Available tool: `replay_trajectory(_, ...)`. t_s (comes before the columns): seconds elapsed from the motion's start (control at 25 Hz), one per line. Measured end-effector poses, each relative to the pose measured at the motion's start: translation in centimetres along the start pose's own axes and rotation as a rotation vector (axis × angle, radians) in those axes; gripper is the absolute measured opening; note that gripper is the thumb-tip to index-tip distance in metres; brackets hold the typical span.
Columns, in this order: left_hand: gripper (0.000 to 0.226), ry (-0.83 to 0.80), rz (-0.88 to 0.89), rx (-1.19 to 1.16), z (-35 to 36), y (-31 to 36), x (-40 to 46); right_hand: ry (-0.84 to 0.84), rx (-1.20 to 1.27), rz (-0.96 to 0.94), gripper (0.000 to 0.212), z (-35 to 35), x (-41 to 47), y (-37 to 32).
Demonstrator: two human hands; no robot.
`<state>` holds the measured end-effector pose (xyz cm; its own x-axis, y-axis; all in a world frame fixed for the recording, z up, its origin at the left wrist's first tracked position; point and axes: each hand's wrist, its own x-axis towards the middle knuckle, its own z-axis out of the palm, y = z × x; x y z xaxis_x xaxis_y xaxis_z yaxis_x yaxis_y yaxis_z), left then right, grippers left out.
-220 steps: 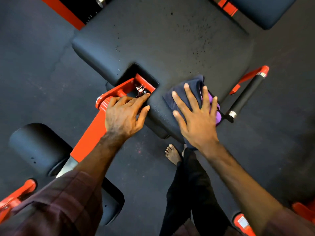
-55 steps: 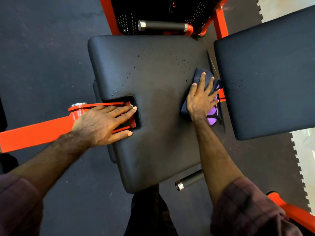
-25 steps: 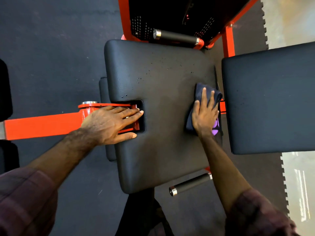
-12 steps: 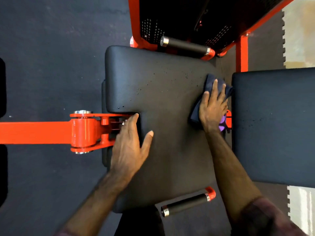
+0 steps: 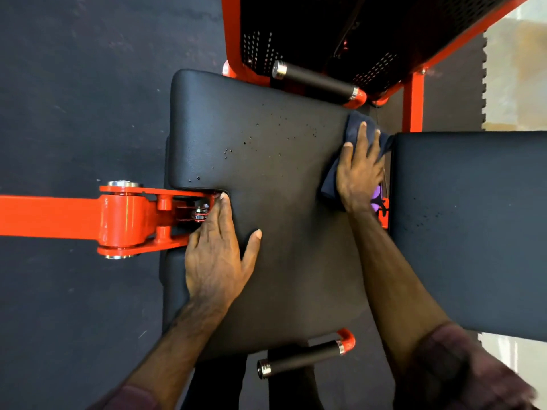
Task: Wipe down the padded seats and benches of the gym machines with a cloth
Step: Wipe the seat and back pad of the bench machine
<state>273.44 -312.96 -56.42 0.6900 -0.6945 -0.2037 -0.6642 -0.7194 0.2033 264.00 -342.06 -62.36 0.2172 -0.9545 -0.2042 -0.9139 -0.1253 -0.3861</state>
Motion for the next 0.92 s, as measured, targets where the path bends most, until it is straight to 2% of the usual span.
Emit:
replay_trajectory(0.04, 0.086, 0.005, -0.006, 0.0, 0.0, 0.0, -0.1, -0.004, -0.009, -0.058, 0.061, 0.2, 0.1, -0.6)
replay_trajectory(0.16, 0.087, 0.021, -0.023, -0.011, 0.0, 0.0, -0.1, -0.051, -0.087, -0.421, 0.058, -0.5, -3.1, 2.8)
replay_trajectory(0.2, 0.087, 0.026, -0.024, -0.012, 0.0, 0.1, -0.2, -0.066, -0.092, -0.456, 0.057, -1.1, -3.3, 4.4)
replay_trajectory(0.28, 0.088, 0.04, -0.024, -0.002, 0.2, 0.1, -0.1, -0.033, -0.065, -0.34, 0.059, -1.4, -1.3, 4.0)
replay_trajectory(0.36, 0.089, 0.049, -0.021, 0.006, 0.6, 0.1, -0.1, 0.002, 0.003, -0.081, 0.063, -0.7, 1.6, 0.2)
replay_trajectory(0.4, 0.089, 0.053, -0.022, 0.009, 0.7, 0.1, -0.1, -0.008, 0.003, -0.035, 0.063, -0.1, 2.3, -1.3)
replay_trajectory(0.44, 0.089, 0.058, -0.028, 0.011, 0.7, 0.1, -0.1, -0.02, -0.017, -0.069, 0.062, 0.1, 2.1, -2.1)
replay_trajectory(0.56, 0.089, 0.059, -0.034, -0.011, 0.7, 0.1, -0.2, -0.095, -0.115, -0.504, 0.058, -0.9, -1.0, 1.4)
replay_trajectory(0.6, 0.089, 0.062, -0.036, -0.015, 0.6, 0.2, -0.2, -0.118, -0.128, -0.568, 0.058, -1.4, -1.3, 3.1)
replay_trajectory(0.64, 0.089, 0.07, -0.041, -0.016, 0.6, 0.2, -0.2, -0.11, -0.111, -0.533, 0.058, -1.7, -0.9, 3.2)
replay_trajectory(0.76, 0.088, 0.096, -0.036, -0.01, 0.8, 0.3, 0.0, -0.061, 0.032, -0.075, 0.06, -0.2, 1.2, -3.0)
replay_trajectory(0.8, 0.087, 0.103, -0.036, -0.007, 0.9, 0.3, 0.0, -0.063, 0.02, -0.061, 0.059, 0.3, 1.3, -5.0)
replay_trajectory(0.84, 0.087, 0.109, -0.041, -0.006, 0.9, 0.3, 0.0, -0.067, -0.003, -0.145, 0.059, 0.5, 0.8, -5.7)
replay_trajectory(0.92, 0.087, 0.113, -0.051, -0.014, 0.9, 0.3, -0.1, -0.082, -0.069, -0.483, 0.057, -0.4, -0.1, -3.2)
